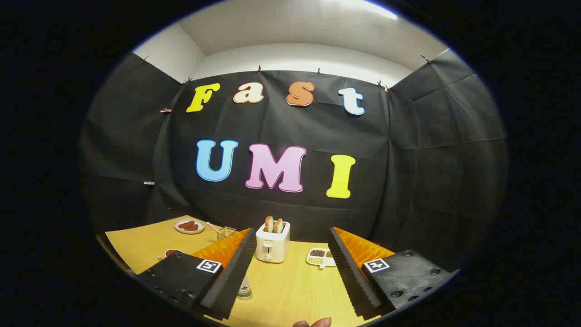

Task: Take the bottle from table, then pour the juice into the cup, finally place the bottle on the coaster

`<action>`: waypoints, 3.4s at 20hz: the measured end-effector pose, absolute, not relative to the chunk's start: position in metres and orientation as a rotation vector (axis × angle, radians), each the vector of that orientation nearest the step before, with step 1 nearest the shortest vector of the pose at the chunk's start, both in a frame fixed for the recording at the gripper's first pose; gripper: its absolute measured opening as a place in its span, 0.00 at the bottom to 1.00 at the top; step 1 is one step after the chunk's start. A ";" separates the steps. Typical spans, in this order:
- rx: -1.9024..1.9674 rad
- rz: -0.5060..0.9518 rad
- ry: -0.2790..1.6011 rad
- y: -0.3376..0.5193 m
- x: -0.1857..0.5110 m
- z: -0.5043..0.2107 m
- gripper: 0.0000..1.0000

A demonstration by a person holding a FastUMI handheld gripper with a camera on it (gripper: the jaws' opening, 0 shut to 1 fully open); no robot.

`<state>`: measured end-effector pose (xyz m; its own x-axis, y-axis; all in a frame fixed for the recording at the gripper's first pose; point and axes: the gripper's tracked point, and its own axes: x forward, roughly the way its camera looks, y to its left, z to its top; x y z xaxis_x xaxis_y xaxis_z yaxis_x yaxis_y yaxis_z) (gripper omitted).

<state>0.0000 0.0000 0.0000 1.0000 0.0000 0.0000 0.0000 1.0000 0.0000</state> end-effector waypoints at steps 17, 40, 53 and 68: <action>0.040 0.194 -0.008 0.059 0.017 -0.020 0.97; 0.064 0.280 0.069 0.114 0.049 -0.220 0.97; 0.090 0.262 0.119 0.140 0.107 -0.269 0.80; -0.438 0.165 0.126 0.155 0.123 -0.181 0.69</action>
<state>0.1229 0.1546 -0.1806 0.9789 0.1312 -0.1565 -0.1854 0.8925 -0.4111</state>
